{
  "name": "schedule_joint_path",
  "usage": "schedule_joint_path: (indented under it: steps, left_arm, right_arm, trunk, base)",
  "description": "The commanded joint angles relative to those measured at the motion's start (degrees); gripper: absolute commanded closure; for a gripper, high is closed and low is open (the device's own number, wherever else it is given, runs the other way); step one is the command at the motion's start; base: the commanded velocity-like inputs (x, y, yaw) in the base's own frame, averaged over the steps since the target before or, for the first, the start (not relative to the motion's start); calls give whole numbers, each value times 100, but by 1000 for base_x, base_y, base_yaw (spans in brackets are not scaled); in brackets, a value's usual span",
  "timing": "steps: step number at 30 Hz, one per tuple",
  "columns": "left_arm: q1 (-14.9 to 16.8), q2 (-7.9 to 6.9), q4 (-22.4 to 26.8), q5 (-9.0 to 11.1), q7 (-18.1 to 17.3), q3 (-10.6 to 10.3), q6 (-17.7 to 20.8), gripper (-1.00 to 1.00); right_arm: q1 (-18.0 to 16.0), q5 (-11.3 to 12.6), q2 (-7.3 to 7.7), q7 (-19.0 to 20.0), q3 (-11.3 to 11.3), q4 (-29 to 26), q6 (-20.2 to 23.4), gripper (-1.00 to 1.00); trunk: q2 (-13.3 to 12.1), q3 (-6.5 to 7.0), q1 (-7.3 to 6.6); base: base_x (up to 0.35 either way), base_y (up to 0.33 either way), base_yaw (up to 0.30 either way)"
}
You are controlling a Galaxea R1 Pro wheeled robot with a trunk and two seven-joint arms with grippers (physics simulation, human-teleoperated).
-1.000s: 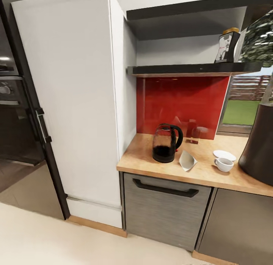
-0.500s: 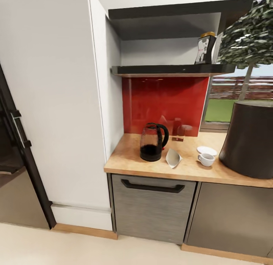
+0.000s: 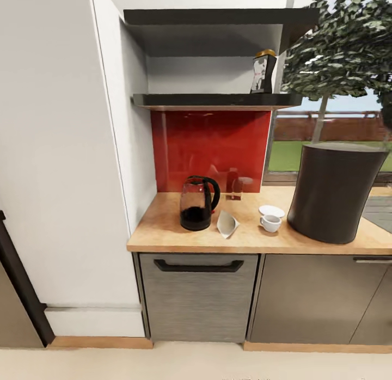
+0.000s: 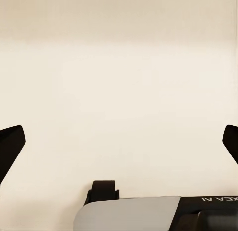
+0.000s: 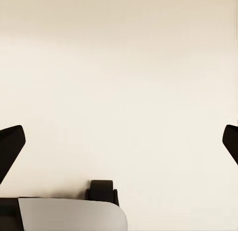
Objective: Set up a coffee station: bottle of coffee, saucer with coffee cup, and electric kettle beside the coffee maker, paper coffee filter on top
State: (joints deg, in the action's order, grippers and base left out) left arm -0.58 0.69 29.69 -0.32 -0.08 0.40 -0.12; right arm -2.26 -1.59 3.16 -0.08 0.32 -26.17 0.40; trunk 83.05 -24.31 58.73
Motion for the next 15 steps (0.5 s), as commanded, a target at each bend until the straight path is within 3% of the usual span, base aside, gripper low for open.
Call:
schedule_joint_path:
  steps: [1, 5, 15]
  left_arm:
    - [-3, 1, 10, -3, -1, 4, 0, -100]
    - [-3, 1, 10, -3, 0, 4, 2, -100]
    - [-3, 1, 9, -3, -2, 4, 3, -100]
  right_arm:
    - [-3, -17, 1, -1, 3, -2, 4, -100]
    - [-3, -17, 1, -1, 3, -2, -2, -100]
    - [-3, -17, -6, -1, 3, -2, -5, -100]
  trunk:
    - [3, -5, 0]
    - [3, -5, 0]
    - [3, -5, 0]
  base:
    - [0, 53, -200]
    - [0, 179, -93]
    - [0, 294, -9]
